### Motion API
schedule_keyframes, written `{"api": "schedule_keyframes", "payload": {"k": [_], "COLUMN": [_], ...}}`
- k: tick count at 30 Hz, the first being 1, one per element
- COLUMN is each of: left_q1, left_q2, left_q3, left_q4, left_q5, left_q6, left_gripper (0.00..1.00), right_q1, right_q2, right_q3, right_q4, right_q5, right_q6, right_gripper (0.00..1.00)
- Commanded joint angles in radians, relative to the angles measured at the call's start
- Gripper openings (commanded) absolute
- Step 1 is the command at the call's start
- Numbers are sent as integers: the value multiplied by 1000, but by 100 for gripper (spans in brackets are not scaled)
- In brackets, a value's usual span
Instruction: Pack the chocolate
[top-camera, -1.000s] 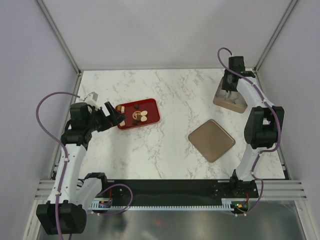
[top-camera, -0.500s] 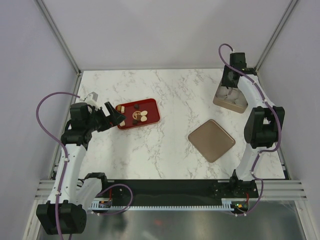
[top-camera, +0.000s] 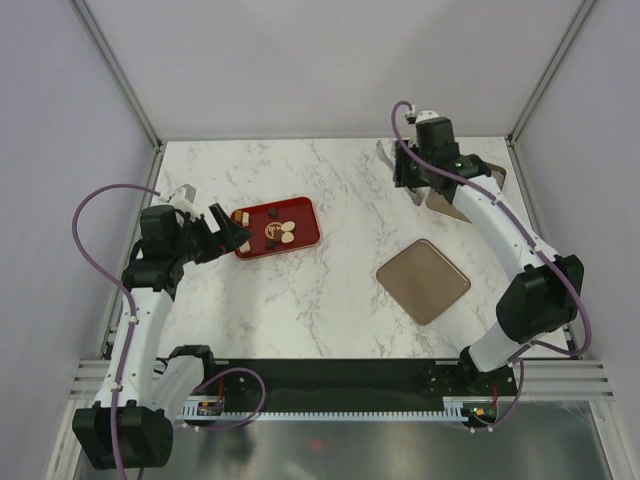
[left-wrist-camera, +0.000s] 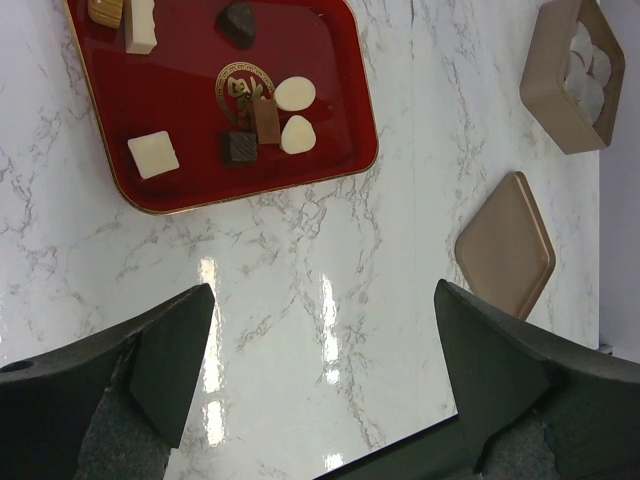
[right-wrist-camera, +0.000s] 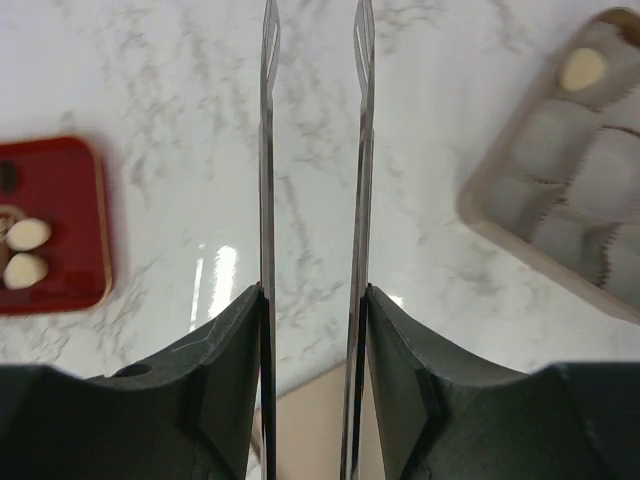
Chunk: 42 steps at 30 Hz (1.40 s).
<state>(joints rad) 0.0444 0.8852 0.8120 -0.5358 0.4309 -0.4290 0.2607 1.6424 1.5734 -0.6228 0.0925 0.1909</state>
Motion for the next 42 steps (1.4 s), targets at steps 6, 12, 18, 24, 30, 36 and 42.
{"api": "schedule_keyframes", "payload": {"k": [6,12,18,24,30,36,42], "left_q1": [3,3,3,5,5,3,3], "left_q2": [-8,-22,-20,-20,-20,-22,-22], "left_q3": [-2,-4,-2,0,1,1,3], "left_q4": [36,34,31,33,30,30,30], "left_q5": [19,-6,-14,-17,-17,-15,-14], "left_q6": [33,35,36,36,36,36,36], "left_gripper": [100,99,99,99,99,99,99], "right_q1": [294,449,534,578,591,626,643], "right_q2": [-76,6,126,241,338,388,428], "right_q3": [-182,-171,-98,-10,43,68,83], "right_q4": [179,271,311,314,316,317,317], "right_q5": [-79,-69,-76,-24,7,93,130], "right_q6": [33,35,12,-28,-54,-90,-111], "right_gripper": [51,51,52,53,53,53,52]}}
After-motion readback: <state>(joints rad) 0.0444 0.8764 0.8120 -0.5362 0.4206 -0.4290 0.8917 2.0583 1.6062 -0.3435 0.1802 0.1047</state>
